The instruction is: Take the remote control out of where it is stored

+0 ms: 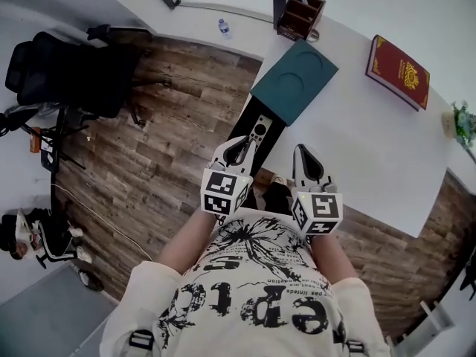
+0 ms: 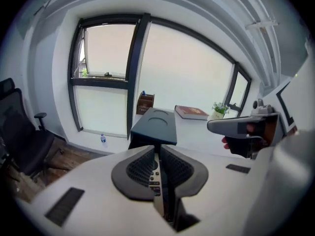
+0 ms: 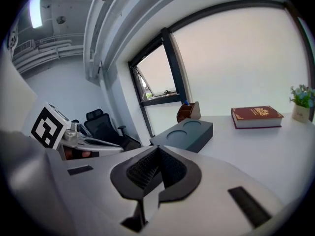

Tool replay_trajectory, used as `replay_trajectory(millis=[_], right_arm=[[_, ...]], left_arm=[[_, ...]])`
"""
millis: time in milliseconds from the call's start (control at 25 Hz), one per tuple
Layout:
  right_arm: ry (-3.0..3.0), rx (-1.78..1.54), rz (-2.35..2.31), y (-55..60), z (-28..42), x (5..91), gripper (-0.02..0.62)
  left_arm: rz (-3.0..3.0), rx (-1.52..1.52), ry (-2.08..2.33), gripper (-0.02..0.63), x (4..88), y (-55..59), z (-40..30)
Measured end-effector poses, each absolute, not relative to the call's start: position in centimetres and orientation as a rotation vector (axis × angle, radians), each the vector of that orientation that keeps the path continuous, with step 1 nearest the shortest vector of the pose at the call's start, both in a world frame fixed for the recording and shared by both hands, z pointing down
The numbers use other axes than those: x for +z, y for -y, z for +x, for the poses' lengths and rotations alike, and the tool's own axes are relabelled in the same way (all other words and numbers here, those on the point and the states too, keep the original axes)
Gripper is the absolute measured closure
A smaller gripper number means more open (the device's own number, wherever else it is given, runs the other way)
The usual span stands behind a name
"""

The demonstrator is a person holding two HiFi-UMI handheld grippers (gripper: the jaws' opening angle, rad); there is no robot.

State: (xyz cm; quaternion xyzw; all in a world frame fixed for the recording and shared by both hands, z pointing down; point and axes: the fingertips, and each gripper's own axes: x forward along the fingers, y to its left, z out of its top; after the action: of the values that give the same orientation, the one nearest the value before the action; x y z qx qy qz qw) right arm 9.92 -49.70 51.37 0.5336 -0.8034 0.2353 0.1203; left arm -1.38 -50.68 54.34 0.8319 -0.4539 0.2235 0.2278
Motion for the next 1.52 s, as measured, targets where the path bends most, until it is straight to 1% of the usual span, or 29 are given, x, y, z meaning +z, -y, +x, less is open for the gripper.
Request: replay_trajectory(millis=[40,120,200,440,560,840,1200,1360,1520], right_arm=[[2.334,0.711,1.554,49.8,9.6,52.0,0.594],[2.315,0.757,1.542,50.1,9.0,53.3,0.594],[2.301,0.79,1.535,50.1,8.5,54.2,0.594],[2.243,0.847,1.521,50.1,9.0,56.7,0.594],[2.22,0.847,1.519,50.3,9.6,57.5,0.594],[2.206,0.856,1.541,50.8,10.2,57.7,0.594],[2.216,0.774,1.578,51.5,10.6,55.9,0.594],[2.243,0.803,1.573,51.7,10.1,54.1,0.594],[2.269,0.761,1.591,52.3,9.9,52.3,0.594]], left_arm=[[2.267,0.649,1.241,0.572,55.3,50.9,-1.5],[2.211,0.696,1.185,0.498,57.4,51.0,-1.3],[2.156,0.74,1.129,0.475,59.4,50.7,-1.1],[2.148,0.963,1.082,0.371,64.1,51.5,-0.6],[2.154,1.074,1.037,0.367,65.6,51.6,0.0],[2.082,1.186,0.956,0.368,67.8,51.9,0.0],[2.02,1.114,0.92,0.385,67.5,52.0,-0.3],[2.0,0.969,0.918,0.385,64.5,52.6,-0.3],[2.134,0.898,0.99,0.385,60.0,54.0,0.2]])
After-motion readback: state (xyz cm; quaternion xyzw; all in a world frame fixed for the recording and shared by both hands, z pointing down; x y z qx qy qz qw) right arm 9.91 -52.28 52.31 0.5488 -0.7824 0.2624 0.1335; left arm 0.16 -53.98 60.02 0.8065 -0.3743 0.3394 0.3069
